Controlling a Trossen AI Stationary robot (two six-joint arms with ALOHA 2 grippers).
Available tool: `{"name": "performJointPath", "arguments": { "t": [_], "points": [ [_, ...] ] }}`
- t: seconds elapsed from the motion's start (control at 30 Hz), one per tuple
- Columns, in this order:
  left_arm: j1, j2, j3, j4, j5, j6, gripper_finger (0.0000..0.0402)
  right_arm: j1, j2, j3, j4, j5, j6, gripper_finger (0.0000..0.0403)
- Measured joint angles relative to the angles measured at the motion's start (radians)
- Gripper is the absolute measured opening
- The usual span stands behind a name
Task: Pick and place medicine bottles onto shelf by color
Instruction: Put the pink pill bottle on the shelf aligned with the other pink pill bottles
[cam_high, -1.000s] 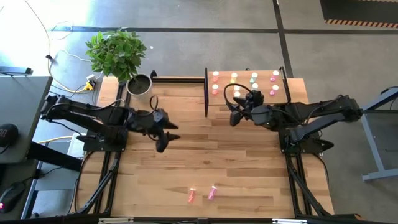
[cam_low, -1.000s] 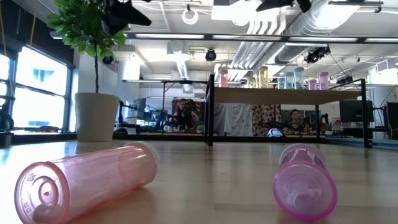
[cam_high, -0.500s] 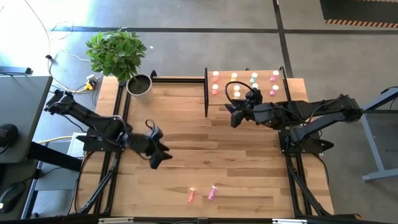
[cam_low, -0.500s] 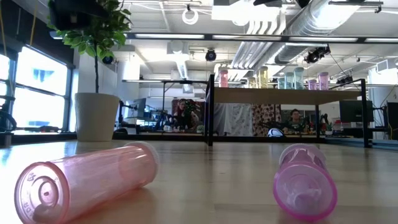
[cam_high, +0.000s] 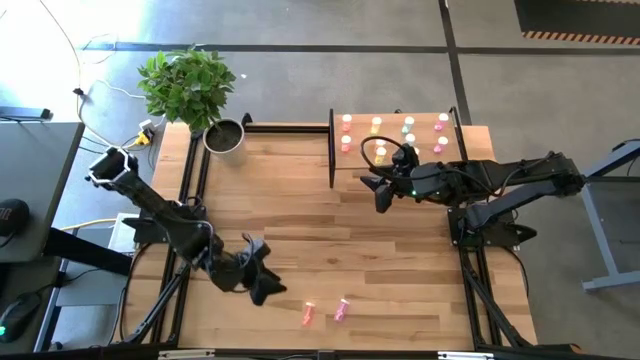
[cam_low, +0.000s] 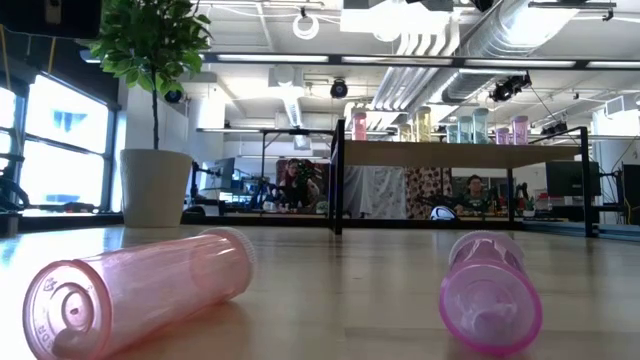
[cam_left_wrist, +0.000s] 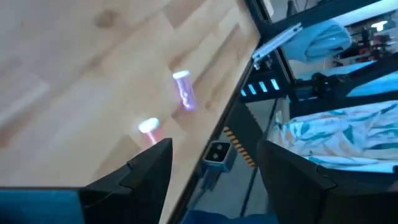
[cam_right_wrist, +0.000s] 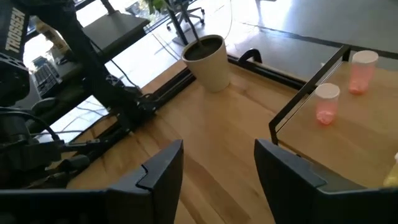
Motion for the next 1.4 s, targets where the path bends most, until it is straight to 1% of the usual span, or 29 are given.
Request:
{"name": "performJointPath", "arguments": {
  "t": [0.23, 0.37, 0.5, 0.57, 0.63, 0.7, 0.77, 0.93, 1.03, 1.1, 1.27, 1.33, 1.4],
  "points": [
    [-0.021, 0.109, -0.001, 0.258, 0.012, -0.016, 0.0223, 0.0, 0.001, 0.0, -0.044, -0.074, 0.0, 0.0189],
    [-0.009, 0.115, -0.001, 0.351, 0.022, 0.009, 0.0223, 0.0, 0.001, 0.0, -0.097, -0.077, 0.008, 0.0189],
    [0.009, 0.101, 0.013, 0.376, 0.045, 0.051, 0.0223, 0.0, 0.002, 0.0, -0.13, -0.072, 0.038, 0.0189],
    [0.025, 0.091, 0.048, 0.378, 0.079, 0.08, 0.0223, 0.0, 0.002, 0.0, -0.133, -0.068, 0.05, 0.0189],
    [0.046, 0.091, 0.09, 0.381, 0.14, 0.118, 0.0223, 0.0, 0.002, 0.0, -0.135, -0.066, 0.065, 0.0189],
    [0.071, 0.093, 0.146, 0.35, 0.199, 0.169, 0.0223, 0.0, 0.002, 0.0, -0.135, -0.05, 0.068, 0.0189],
    [0.098, 0.091, 0.219, 0.276, 0.23, 0.212, 0.0223, 0.0, 0.002, 0.0, -0.135, -0.039, 0.068, 0.0189],
    [0.14, 0.093, 0.389, -0.034, 0.235, 0.247, 0.0223, 0.0, 0.002, 0.0, -0.145, -0.023, 0.046, 0.0189],
    [0.143, 0.091, 0.469, -0.175, 0.186, 0.233, 0.0223, 0.0, 0.002, 0.0, -0.167, -0.023, 0.007, 0.0189],
    [0.129, 0.096, 0.495, -0.25, 0.131, 0.21, 0.0223, 0.0, 0.002, 0.0, -0.188, -0.023, -0.007, 0.0189],
    [0.078, 0.144, 0.499, -0.387, -0.011, 0.144, 0.0223, 0.0, 0.002, 0.0, -0.228, -0.01, -0.046, 0.0189],
    [0.065, 0.178, 0.498, -0.443, -0.042, 0.106, 0.0223, 0.0, 0.002, 0.0, -0.242, 0.0, -0.046, 0.0189],
    [0.056, 0.215, 0.498, -0.465, -0.064, 0.06, 0.0223, 0.0, 0.002, 0.0, -0.255, 0.002, -0.046, 0.0189]
  ]
}}
